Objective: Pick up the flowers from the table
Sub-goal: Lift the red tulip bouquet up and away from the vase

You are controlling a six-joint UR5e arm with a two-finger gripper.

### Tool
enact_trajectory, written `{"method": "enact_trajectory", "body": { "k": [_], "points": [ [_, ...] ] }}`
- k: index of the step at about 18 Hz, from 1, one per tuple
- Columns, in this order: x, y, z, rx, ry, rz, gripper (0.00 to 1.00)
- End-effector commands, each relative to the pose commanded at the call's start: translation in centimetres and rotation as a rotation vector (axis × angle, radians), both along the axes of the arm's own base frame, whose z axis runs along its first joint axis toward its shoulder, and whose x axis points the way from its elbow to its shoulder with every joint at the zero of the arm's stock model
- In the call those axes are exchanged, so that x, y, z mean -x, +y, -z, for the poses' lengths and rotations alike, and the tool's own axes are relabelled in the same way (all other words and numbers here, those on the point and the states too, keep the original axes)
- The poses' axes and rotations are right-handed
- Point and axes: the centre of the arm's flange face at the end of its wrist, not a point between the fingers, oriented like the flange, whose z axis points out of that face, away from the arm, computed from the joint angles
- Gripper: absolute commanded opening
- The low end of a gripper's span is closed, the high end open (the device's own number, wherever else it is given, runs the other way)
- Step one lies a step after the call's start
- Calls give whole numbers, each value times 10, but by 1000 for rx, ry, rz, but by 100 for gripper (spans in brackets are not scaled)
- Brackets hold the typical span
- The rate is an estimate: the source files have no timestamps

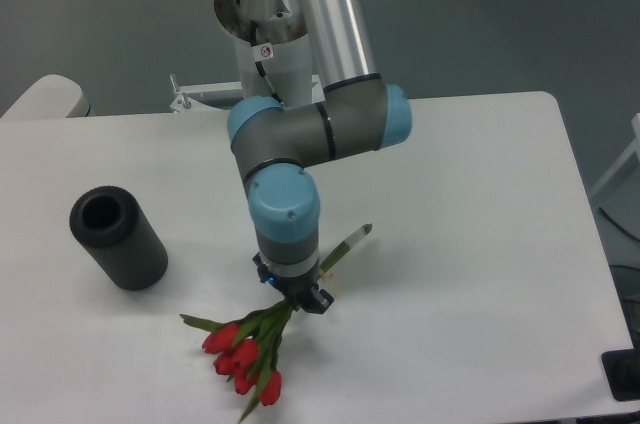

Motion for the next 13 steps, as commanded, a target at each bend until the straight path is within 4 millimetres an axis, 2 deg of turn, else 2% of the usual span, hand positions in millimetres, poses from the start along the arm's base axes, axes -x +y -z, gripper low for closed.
{"method": "enact_trajectory", "body": {
  "k": [5, 10, 11, 13],
  "points": [
    [28, -15, -1, -6, -6, 23, 0],
    [44, -14, 7, -2, -8, 48, 0],
    [52, -19, 8, -2, -7, 46, 0],
    [56, -20, 9, -8, -14, 48, 0]
  ]
}}
